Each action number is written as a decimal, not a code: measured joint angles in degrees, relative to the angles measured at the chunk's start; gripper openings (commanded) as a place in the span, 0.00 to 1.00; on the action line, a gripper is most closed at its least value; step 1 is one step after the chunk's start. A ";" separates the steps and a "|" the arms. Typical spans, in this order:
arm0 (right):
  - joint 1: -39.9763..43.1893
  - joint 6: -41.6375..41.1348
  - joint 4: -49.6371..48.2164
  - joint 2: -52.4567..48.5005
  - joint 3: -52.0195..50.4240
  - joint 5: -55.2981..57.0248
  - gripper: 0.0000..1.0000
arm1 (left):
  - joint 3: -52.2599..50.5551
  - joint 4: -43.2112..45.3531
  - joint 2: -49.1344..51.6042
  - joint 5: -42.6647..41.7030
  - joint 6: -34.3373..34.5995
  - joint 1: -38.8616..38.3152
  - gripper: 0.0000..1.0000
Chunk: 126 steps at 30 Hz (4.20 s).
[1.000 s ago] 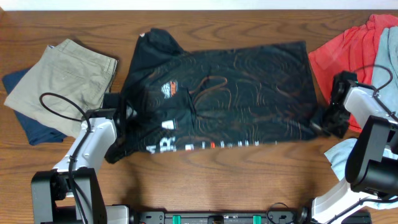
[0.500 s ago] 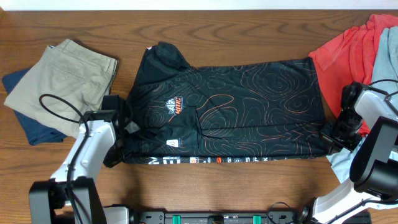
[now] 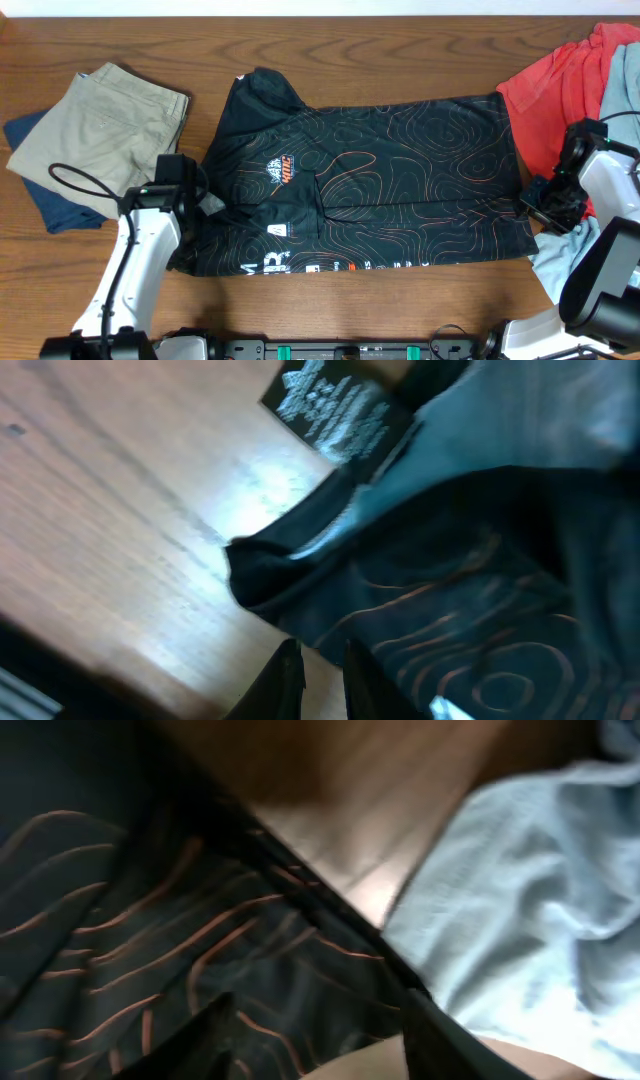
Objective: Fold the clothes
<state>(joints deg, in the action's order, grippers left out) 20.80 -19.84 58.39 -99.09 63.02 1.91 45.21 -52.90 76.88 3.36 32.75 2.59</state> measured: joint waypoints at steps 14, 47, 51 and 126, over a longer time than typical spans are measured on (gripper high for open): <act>-0.02 1.38 -9.40 0.00 -6.93 -3.06 0.45 | 0.00 2.64 -0.87 -5.16 -1.53 0.00 0.17; -0.13 0.11 -22.58 0.48 -0.17 -17.51 0.38 | 0.92 18.71 -0.87 -7.02 -5.25 0.00 0.10; -0.13 0.44 -22.16 0.48 -0.15 -17.90 0.37 | 1.42 20.35 -0.87 -8.41 -7.02 0.00 0.09; 4.00 -5.66 -26.67 1.70 -7.19 -16.24 0.23 | 2.95 14.53 -0.87 -10.29 -8.63 0.00 0.10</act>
<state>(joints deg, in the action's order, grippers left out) 24.80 -25.50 31.73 -97.38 55.83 -14.33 48.16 -38.37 76.01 -6.94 24.12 2.59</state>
